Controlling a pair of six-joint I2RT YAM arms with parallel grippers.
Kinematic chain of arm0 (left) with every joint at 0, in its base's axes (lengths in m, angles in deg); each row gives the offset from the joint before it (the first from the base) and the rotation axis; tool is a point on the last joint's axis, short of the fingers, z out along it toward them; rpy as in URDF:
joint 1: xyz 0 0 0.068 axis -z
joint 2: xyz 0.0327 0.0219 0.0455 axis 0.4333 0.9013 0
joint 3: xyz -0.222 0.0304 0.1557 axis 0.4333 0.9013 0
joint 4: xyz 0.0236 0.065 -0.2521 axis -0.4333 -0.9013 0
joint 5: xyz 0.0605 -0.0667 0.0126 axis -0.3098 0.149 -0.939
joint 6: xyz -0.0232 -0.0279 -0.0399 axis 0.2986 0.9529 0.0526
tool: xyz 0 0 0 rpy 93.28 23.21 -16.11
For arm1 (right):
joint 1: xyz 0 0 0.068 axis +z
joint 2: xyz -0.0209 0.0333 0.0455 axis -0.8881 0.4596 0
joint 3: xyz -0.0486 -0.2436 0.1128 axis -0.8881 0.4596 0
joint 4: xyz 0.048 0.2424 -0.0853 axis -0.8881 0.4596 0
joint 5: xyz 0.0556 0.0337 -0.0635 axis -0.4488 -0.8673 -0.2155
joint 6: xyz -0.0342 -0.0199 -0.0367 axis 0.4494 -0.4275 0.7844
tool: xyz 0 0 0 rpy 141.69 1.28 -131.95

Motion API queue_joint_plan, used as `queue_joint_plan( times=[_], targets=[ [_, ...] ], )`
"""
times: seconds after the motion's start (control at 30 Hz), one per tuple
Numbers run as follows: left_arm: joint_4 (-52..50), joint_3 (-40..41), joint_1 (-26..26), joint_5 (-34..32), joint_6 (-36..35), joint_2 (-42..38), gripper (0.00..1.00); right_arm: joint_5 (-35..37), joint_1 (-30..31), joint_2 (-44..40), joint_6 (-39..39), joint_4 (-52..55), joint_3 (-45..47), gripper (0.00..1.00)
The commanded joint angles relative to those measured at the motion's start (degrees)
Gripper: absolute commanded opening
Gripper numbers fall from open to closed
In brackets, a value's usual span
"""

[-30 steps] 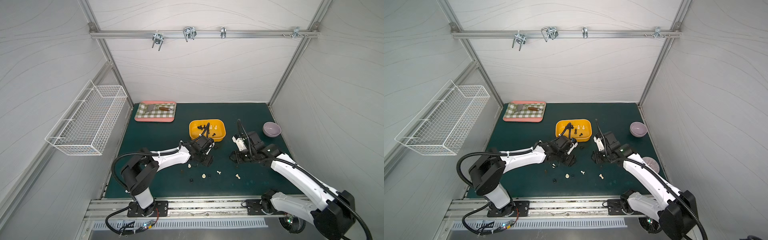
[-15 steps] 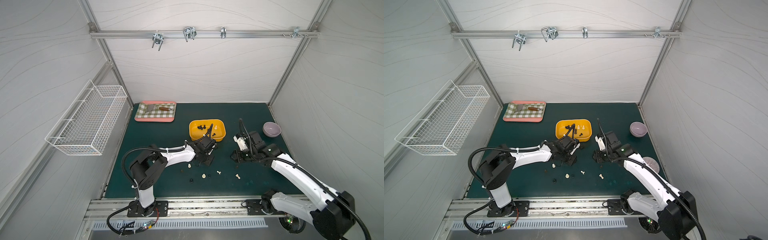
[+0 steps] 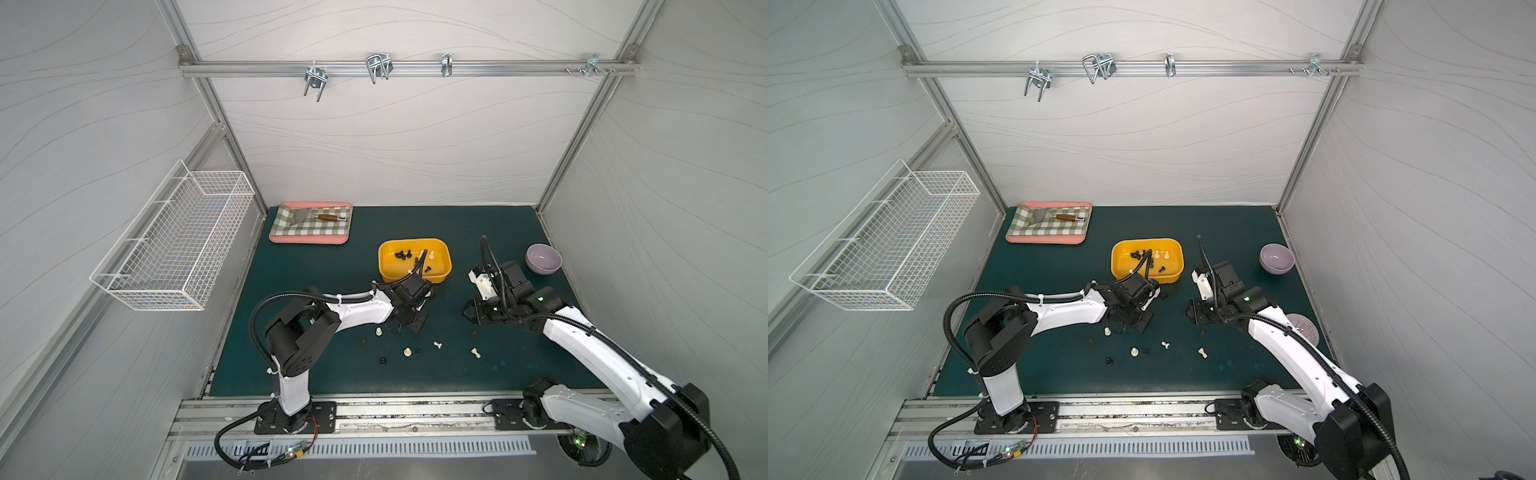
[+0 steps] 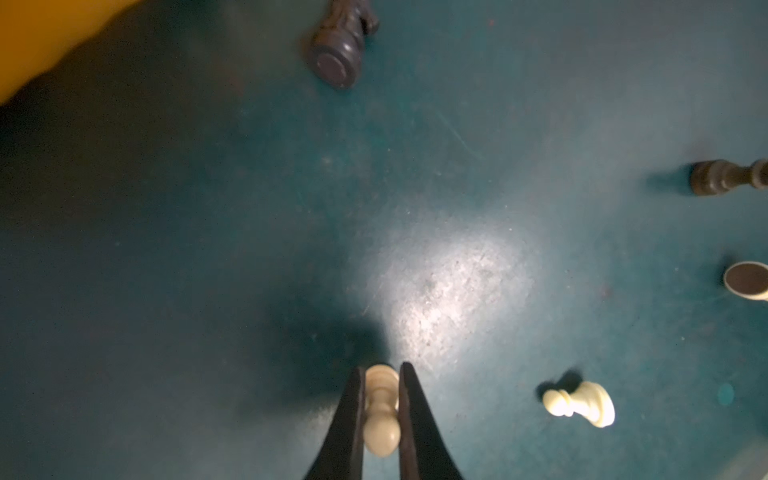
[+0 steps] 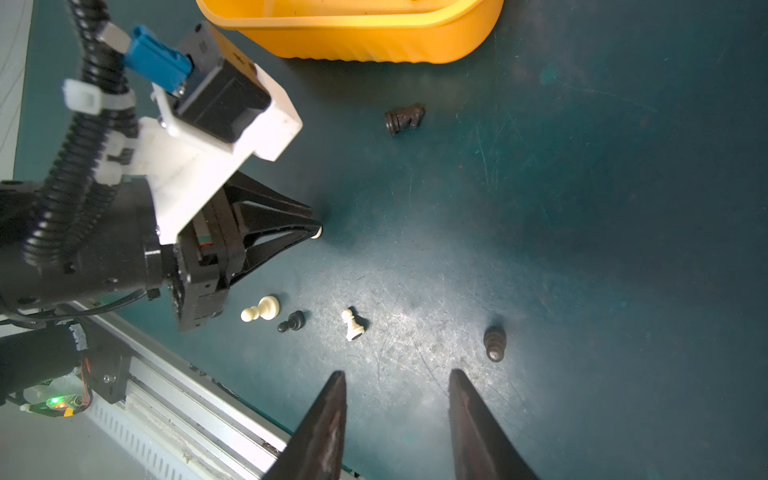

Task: Put the chess pieces into the storage box
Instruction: Pick up the chess piece at the center of the board, then place the chess piece in the storage box.

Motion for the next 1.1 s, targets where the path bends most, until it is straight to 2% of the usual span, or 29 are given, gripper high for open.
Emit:
queue_joint_plan(
  times=[0.0,0.2,0.37,0.67,0.87,1.07],
  targets=[
    [0.1,-0.8,0.4,-1.3,-0.1,0.2,0.11,-0.9,-0.7,0.0,1.3,0.1,0.8,0.42],
    [1.1,-0.5,0.4,1.6,-1.5,-2.0,0.10,-1.7,-1.1,-0.1,1.7,0.1,0.5,0.42],
    [-2.2,-3.4,-0.7,1.4,-3.1,-4.1,0.10,-1.9,-1.3,-0.7,1.9,0.5,0.6,0.42],
    [-3.8,-11.1,-8.0,3.6,-4.1,-6.1,0.10,-2.1,-1.5,-1.3,2.3,1.3,0.1,0.42],
    [-5.9,-18.9,-12.8,2.8,-6.5,-3.2,0.10,-2.2,-1.6,-1.9,2.4,1.9,-0.1,0.42],
    [-8.9,-25.3,-16.5,2.4,-5.8,3.0,0.10,-2.0,-1.6,-3.5,2.1,3.1,0.3,0.42]
  ],
)
